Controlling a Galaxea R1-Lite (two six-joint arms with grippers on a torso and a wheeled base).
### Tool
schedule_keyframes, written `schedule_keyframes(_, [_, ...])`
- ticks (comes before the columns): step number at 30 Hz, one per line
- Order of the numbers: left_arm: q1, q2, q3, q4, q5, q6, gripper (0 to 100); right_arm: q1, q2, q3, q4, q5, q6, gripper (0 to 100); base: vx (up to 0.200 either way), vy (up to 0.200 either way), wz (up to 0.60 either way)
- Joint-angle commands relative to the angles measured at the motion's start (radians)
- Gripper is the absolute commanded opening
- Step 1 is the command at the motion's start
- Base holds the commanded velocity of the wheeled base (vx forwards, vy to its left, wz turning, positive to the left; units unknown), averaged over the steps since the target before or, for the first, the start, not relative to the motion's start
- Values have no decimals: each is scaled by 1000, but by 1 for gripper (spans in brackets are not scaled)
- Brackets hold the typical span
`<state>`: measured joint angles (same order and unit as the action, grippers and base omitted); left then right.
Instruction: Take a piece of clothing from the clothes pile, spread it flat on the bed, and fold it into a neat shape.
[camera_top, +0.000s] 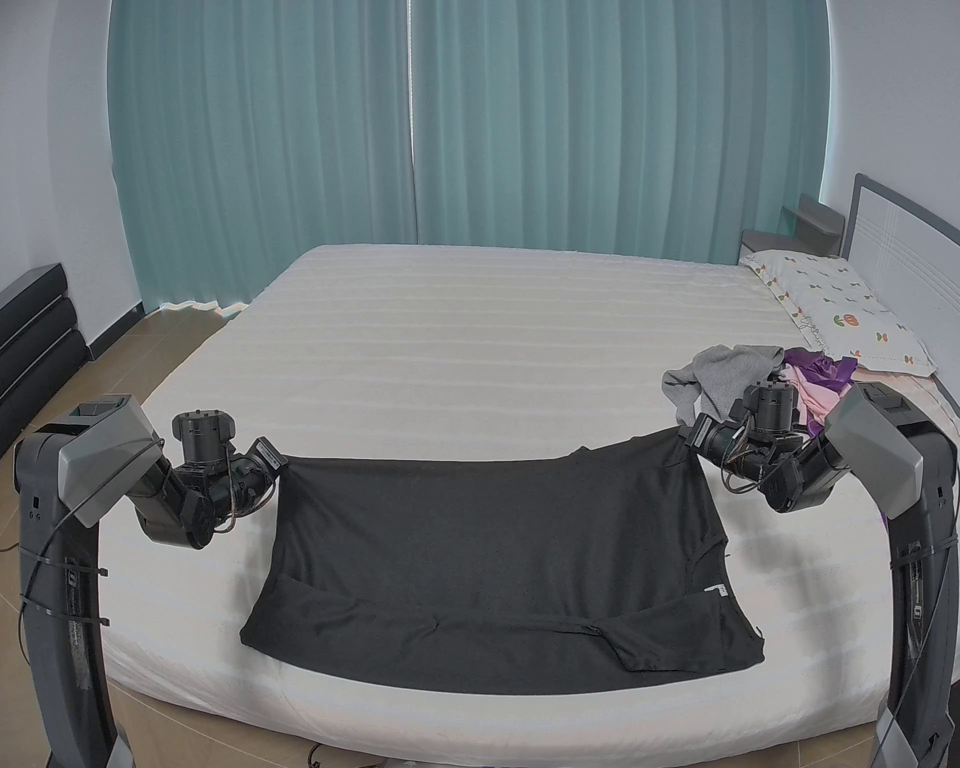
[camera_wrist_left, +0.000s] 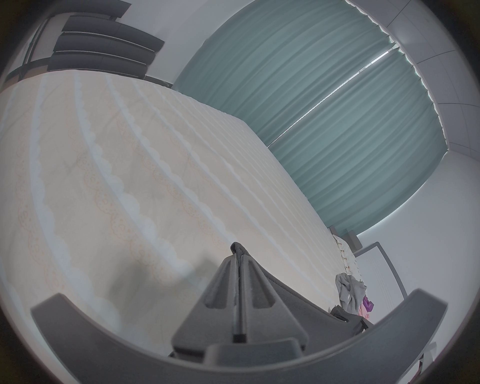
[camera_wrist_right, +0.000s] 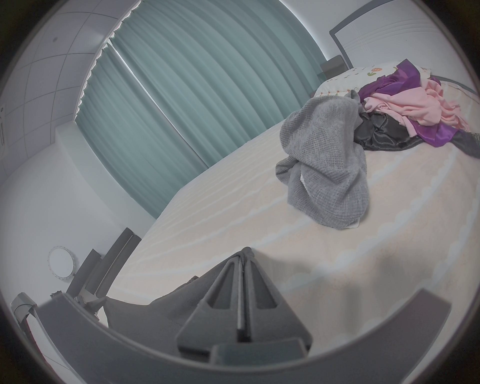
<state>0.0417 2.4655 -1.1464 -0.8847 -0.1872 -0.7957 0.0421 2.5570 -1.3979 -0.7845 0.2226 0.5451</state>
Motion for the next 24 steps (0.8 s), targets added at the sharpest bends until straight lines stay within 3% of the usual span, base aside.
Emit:
schedule_keyframes(1, [0, -5, 5, -2, 0, 0, 0, -4, -17, 8, -4, 0, 1, 0, 0, 0, 0])
schedule_keyframes(24, [3, -60, 70, -23, -3, 0, 0, -11, -74, 106, -36, 15, 9, 0, 0, 0, 0])
